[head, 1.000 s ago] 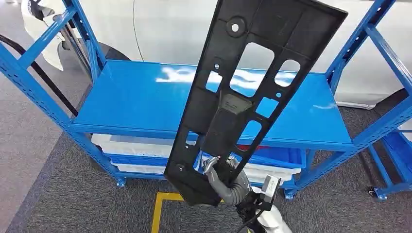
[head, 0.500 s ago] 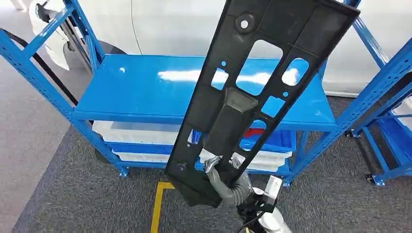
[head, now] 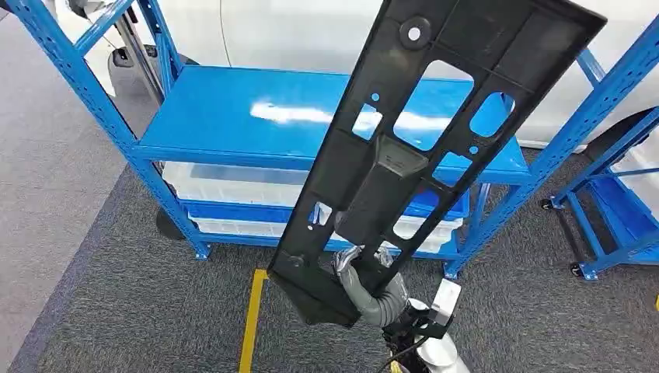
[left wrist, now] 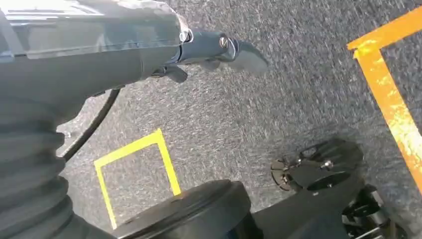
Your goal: Take the parts from the cabinet and place them on the table.
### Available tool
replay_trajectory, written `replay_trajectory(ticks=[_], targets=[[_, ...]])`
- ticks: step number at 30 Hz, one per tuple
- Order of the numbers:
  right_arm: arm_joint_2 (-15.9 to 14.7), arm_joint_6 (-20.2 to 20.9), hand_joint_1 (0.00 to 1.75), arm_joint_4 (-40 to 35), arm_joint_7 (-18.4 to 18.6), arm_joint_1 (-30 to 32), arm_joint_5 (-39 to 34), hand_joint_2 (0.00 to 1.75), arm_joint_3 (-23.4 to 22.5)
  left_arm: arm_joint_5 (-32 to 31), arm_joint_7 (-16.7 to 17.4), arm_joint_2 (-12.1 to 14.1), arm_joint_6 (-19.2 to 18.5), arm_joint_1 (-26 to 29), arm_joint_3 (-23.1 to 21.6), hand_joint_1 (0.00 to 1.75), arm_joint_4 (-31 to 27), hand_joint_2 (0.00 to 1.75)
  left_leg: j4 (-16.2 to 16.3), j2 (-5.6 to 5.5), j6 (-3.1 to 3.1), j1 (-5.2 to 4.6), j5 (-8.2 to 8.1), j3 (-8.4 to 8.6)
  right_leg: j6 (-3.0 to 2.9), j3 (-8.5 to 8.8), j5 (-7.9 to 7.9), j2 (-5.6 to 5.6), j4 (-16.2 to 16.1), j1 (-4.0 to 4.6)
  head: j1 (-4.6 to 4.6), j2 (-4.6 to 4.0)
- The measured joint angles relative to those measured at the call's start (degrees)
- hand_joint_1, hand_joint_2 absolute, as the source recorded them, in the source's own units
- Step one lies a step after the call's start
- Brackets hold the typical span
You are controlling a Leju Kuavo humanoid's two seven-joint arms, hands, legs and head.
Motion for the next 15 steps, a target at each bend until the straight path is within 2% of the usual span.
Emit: replay_trajectory(ticks=[1, 2, 3, 4, 5, 6, 8, 9, 10, 11, 12, 13, 14, 15], targets=[[0.0, 0.0, 1.75, 0.0, 0.0, 0.07, 0.0, 1.75, -0.17, 0.0, 0.0, 0.0, -0.04, -0.13, 0.0, 0.0, 0.0, 1.75, 0.34, 0.0, -0.17, 0.03, 0.54, -1.01, 0.18, 1.27, 2.25, 0.0, -0.39, -0.19, 0.0, 0.0], [0.0, 0.0, 1.75, 0.0, 0.0, 0.12, -0.02, 1.75, -0.33, 0.0, 0.0, 0.0, -0.11, -0.22, 0.0, 0.0, 0.0, 1.75, 0.77, 0.0, -0.34, 0.08, 0.99, -2.06, 0.26, 3.78, 4.62, -0.01, -3.05, -0.4, 0.0, 0.0], [0.02, 0.0, 1.75, -0.02, 0.0, 0.11, -0.04, 1.75, -0.44, 0.0, 0.0, 0.0, -0.15, -0.32, 0.0, 0.0, 0.0, 1.75, 1.27, -0.01, -0.56, 0.13, 1.32, -2.94, 0.22, 7.07, 5.99, -0.02, -7.27, -0.5, 0.0, 0.0], [0.09, 0.0, 1.75, -0.18, 0.0, 0.11, -0.07, 1.75, -0.57, 0.0, 0.0, 0.0, -0.22, -0.46, 0.0, 0.0, 0.0, 1.75, 1.89, -0.03, -0.83, 0.13, 1.59, -3.54, 0.03, 11.05, 5.19, 0.0, -12.74, -0.53, 0.0, 0.0], [0.13, 0.02, 1.75, -0.42, 0.02, 0.13, -0.07, 1.75, -0.72, -0.04, 0.0, 0.0, -0.24, -0.59, 0.0, 0.0, 0.0, 1.75, 2.36, -0.12, -1.24, -0.1, 1.88, -4.16, -0.35, 14.0, 2.51, 0.03, -17.68, -0.12, 0.0, 0.0], [0.28, 0.04, 1.75, -0.7, 0.02, 0.17, -0.09, 1.75, -0.92, -0.11, 0.04, -0.02, -0.24, -0.56, 0.0, 0.0, 0.0, 1.75, 2.29, -0.08, -1.6, -0.07, 2.26, -4.18, -0.88, 14.24, 2.12, 0.05, -18.24, -0.03, -0.02, 0.0], [0.39, 0.09, 1.75, -0.85, -0.04, 0.17, -0.13, 1.75, -1.27, -0.15, 0.09, -0.02, -0.26, -0.56, 0.0, 0.0, 0.0, 1.75, 2.05, -0.03, -2.36, 0.16, 3.35, -4.29, -1.73, 13.44, 2.89, 0.09, -18.05, 0.36, 0.0, 0.0], [0.42, 0.09, 1.75, -0.9, -0.02, 0.23, -0.15, 1.75, -1.38, -0.2, 0.11, -0.02, -0.26, -0.46, 0.0, 0.0, 0.0, 1.75, 1.93, -0.06, -2.8, -0.08, 3.87, -4.56, -2.3, 13.02, 3.59, -0.03, -18.46, 0.04, 0.0, 0.0], [0.46, 0.09, 1.75, -0.94, 0.02, 0.16, -0.15, 1.75, -1.4, -0.18, 0.11, 0.04, -0.26, -0.52, 0.0, 0.0, 0.0, 1.75, 2.83, -0.25, -3.0, 0.3, 2.06, -5.2, -2.84, 12.38, 4.48, -0.41, -18.63, -0.14, 0.0, 0.0], [0.55, 0.09, 1.75, -0.98, 0.02, 0.21, -0.15, 1.75, -1.44, -0.2, 0.11, 0.04, -0.26, -0.64, 0.0, 0.0, 0.0, 1.75, 4.8, -0.24, -3.22, 0.29, -1.03, -5.88, -3.32, 11.54, 5.09, -0.41, -18.67, -0.16, 0.0, 0.0], [0.7, 0.09, 1.75, -0.98, 0.02, 0.24, -0.15, 1.75, -1.55, -0.17, 0.11, 0.04, -0.28, -0.78, 0.0, 0.0, 0.0, 1.75, 8.85, -0.23, -3.48, 0.37, -5.03, -6.86, -3.49, 10.58, 5.85, -0.45, -18.64, -0.06, -0.02, 0.0], [0.77, 0.09, 1.75, -0.98, 0.02, 0.25, -0.15, 1.75, -1.64, -0.18, 0.11, 0.04, -0.31, -0.89, 0.0, 0.0, 0.0, 1.75, 12.24, -0.22, -3.66, 0.4, -7.52, -7.58, -3.59, 9.89, 6.41, -0.5, -18.62, 0.03, 0.0, 0.0], [0.79, 0.09, 1.75, -0.98, 0.02, 0.26, -0.15, 1.75, -1.77, -0.2, 0.11, 0.06, -0.31, -1.0, 0.0, 0.0, 0.0, 1.75, 17.29, -0.21, -3.9, 0.43, -9.85, -8.13, -3.62, 8.66, 7.32, -0.57, -18.51, 0.15, 0.0, 0.0], [0.81, 0.09, 1.75, -0.96, 0.04, 0.34, -0.15, 1.75, -1.86, -0.22, 0.09, 0.07, -0.33, -1.01, 0.0, 0.0, 0.0, 1.75, 19.59, -0.21, -4.0, 0.45, -9.5, -7.89, -3.53, 7.66, 8.02, -0.57, -18.39, 0.2, -0.02, 0.0]])
